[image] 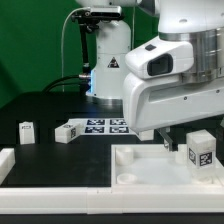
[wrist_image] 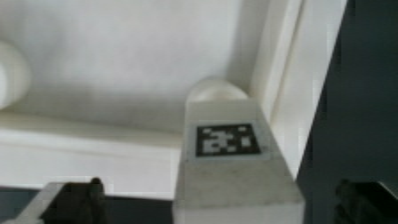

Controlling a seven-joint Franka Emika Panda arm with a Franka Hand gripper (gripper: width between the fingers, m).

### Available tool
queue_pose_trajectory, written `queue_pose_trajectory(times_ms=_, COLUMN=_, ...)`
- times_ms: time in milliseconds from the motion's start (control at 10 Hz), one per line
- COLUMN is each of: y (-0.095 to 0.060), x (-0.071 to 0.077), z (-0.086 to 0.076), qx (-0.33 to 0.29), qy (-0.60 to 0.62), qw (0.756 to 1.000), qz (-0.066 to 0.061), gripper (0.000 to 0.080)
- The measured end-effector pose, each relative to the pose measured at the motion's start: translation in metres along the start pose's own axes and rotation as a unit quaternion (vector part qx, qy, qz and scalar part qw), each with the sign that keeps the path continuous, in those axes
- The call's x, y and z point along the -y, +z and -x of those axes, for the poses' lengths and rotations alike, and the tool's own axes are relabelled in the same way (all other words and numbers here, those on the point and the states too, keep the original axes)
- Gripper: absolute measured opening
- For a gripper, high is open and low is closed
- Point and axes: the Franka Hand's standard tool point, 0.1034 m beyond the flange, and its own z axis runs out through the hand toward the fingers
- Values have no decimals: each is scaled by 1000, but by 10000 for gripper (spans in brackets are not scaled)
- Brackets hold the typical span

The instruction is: Assemble one leg

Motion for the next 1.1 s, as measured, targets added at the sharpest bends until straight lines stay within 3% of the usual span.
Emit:
queue_pose_trajectory(times_ms=300, y=3, x=10, z=-1, qx=-10, qy=0, qw=1000, qz=1, gripper=649)
queue_pose_trajectory(times_ms=400, y=4, x=12, z=-1, qx=-9, qy=-2, qw=1000, qz=1, gripper=562)
queue_pose_trajectory(times_ms=500, y=4, x=11, z=-1, qx=-9, qy=-3, qw=1000, qz=1, gripper=426)
queue_pose_trajectory(times_ms=600, y=4, x=11, z=-1, qx=-9, qy=-3, qw=1000, qz=1, gripper=426)
queue_pose_trajectory(times_ms=700, y=4, x=10, z=-1, qx=-9, qy=-2, qw=1000, qz=2, gripper=291)
queue_pose_trajectory(times_ms=1100, y=4, x=10, z=-1, qx=-9, qy=15, qw=1000, qz=2, gripper=291)
